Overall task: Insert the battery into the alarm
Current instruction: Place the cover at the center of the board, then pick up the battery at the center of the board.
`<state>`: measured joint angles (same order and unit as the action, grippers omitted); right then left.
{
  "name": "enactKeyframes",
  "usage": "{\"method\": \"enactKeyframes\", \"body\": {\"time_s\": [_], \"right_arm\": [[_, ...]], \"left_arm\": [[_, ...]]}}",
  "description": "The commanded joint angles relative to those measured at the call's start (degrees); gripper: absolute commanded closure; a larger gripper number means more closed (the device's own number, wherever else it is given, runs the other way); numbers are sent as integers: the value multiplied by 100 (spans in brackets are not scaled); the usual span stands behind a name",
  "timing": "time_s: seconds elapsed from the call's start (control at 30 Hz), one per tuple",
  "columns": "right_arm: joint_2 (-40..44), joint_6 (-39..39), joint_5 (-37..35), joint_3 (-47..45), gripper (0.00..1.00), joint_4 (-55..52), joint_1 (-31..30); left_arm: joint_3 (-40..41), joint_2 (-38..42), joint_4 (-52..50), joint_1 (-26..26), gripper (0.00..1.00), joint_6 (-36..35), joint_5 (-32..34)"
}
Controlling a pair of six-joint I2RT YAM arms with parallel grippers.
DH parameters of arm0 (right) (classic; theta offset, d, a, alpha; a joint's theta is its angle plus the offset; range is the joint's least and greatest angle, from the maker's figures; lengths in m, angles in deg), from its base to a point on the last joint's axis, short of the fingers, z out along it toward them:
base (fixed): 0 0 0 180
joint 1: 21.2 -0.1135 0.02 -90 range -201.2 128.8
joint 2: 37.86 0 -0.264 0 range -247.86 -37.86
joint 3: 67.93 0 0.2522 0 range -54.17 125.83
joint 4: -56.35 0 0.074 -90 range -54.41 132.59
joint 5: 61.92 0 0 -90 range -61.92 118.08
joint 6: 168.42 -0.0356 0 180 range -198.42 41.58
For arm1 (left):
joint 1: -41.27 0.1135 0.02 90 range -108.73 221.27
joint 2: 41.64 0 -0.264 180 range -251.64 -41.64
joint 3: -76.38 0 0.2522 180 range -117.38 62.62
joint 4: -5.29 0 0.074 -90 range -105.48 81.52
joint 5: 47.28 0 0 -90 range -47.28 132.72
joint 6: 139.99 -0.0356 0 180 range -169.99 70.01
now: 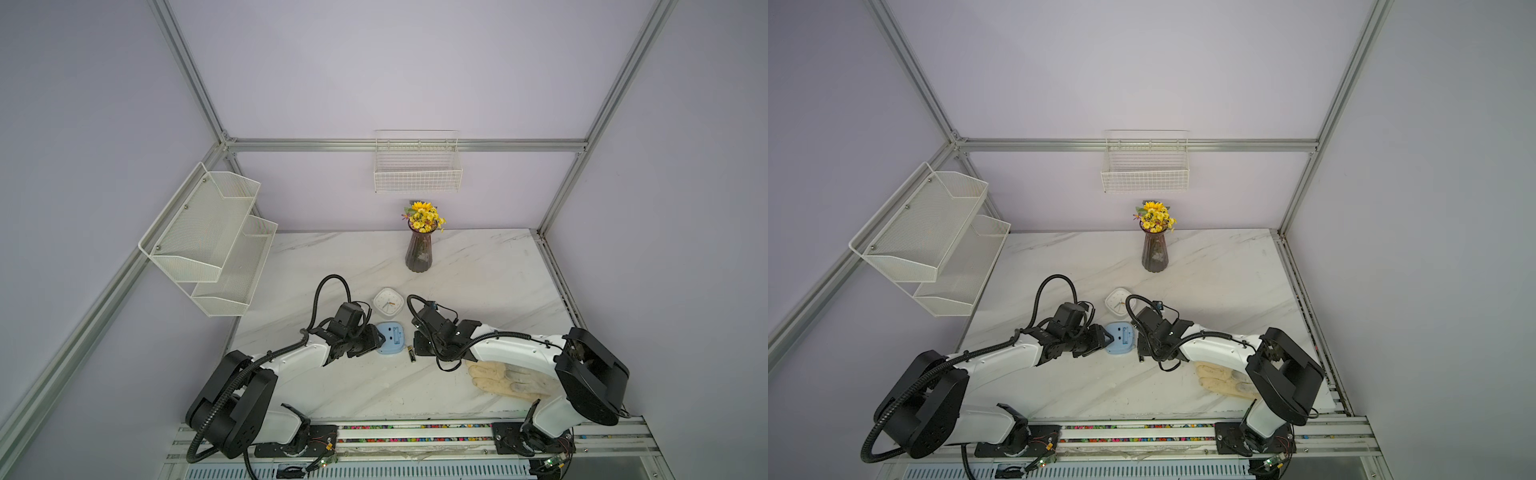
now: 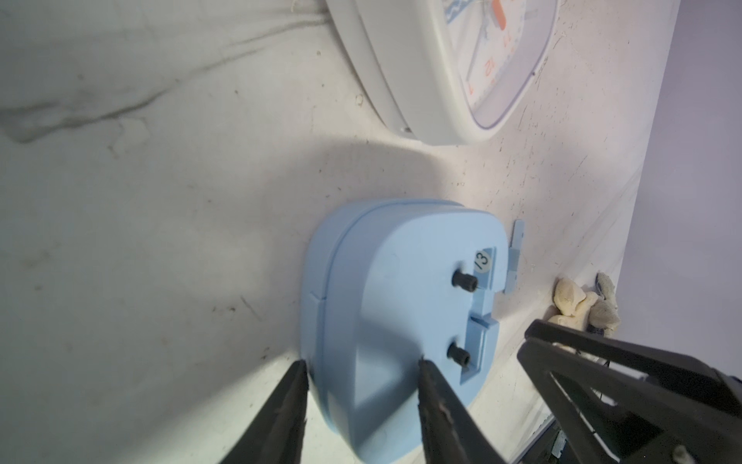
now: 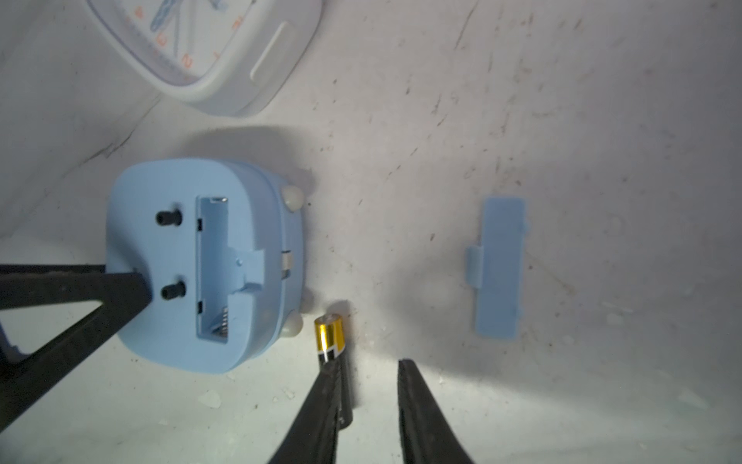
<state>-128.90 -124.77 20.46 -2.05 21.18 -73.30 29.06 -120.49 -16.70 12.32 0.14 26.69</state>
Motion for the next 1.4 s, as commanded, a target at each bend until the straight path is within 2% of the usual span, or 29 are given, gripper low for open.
{"method": "enactKeyframes", "body": {"time_s": [0.0, 0.27, 0.6, 0.83, 1.03, 1.2, 1.37], "right_arm": [[-179, 12, 39, 129, 71, -50, -141], [-466, -12, 96, 233, 71, -7, -283], [-754, -85, -219, 413, 71, -204, -319], [-1020, -145, -353, 620, 76, -487, -327], [-901, -338, -495, 628, 83, -773, -328], [-696, -341, -564, 740, 84, -698, -322], [-346, -326, -601, 783, 86, -59, -319]], "left_arm": [[87, 10, -377, -32, 55, -100, 196], [92, 16, -373, -32, 55, -100, 193], [62, -25, -377, -32, 55, -109, 171], [78, -24, -374, -32, 55, -117, 186], [73, -34, -379, -27, 55, -117, 181], [103, -17, -377, -32, 55, -117, 177], [115, 10, -376, -30, 55, -124, 161]]}}
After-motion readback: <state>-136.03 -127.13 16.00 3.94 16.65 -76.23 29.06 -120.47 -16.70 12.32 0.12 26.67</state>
